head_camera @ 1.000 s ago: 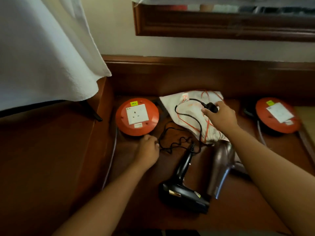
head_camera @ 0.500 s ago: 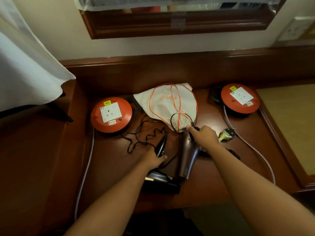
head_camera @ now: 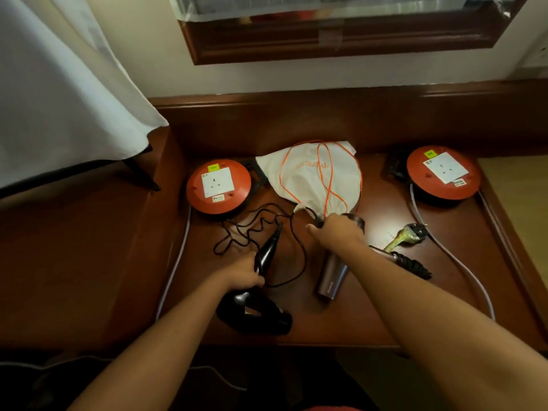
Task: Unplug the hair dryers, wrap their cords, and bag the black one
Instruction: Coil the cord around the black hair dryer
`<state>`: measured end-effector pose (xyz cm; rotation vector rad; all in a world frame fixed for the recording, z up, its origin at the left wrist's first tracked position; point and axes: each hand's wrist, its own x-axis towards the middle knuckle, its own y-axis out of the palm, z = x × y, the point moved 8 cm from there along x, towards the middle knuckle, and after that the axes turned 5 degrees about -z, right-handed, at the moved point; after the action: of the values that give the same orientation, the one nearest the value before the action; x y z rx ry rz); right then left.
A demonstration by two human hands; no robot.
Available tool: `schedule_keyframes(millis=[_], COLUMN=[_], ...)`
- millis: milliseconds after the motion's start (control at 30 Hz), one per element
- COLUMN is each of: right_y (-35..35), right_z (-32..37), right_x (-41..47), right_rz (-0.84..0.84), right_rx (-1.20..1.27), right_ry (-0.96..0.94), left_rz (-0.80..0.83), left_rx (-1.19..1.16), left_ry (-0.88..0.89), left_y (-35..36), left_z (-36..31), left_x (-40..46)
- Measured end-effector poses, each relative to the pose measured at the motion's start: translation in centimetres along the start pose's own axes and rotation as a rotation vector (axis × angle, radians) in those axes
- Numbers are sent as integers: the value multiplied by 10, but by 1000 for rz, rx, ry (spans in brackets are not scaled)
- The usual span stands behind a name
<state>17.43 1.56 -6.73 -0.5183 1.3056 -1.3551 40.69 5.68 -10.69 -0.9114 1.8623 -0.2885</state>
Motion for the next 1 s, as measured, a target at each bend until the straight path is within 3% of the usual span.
schedule_keyframes(millis=[200,367,467,533,667,767,900,1000], right_y=[43,47,26,16,42,51,10,-28], right_z=[20,25,59,93,130,122,105,67], right_x=[-19,-32,-44,-66,-110,-121,-110,-83], right_rz=[179,216,39,9,291,367,204,-63], right_rx=[-112,-90,131,315,455,572,891,1176], right_ry=[-57,-31,-166,-309,-404,-367,-304,-59], left_rz=[-171,-187,-220,-237,-274,-281,-273,-307], left_rx=[314,341,349,369,346,372,443,467], left_ry=[14,76,130,170,198,192,142,185], left_y=[-39,-46,-47,-48,-56,-65,-73,-80], left_z=[16,18,13,5,-4,-3,10,13], left_x=[-31,-44,-48,-50,-55,-61,-69,-82])
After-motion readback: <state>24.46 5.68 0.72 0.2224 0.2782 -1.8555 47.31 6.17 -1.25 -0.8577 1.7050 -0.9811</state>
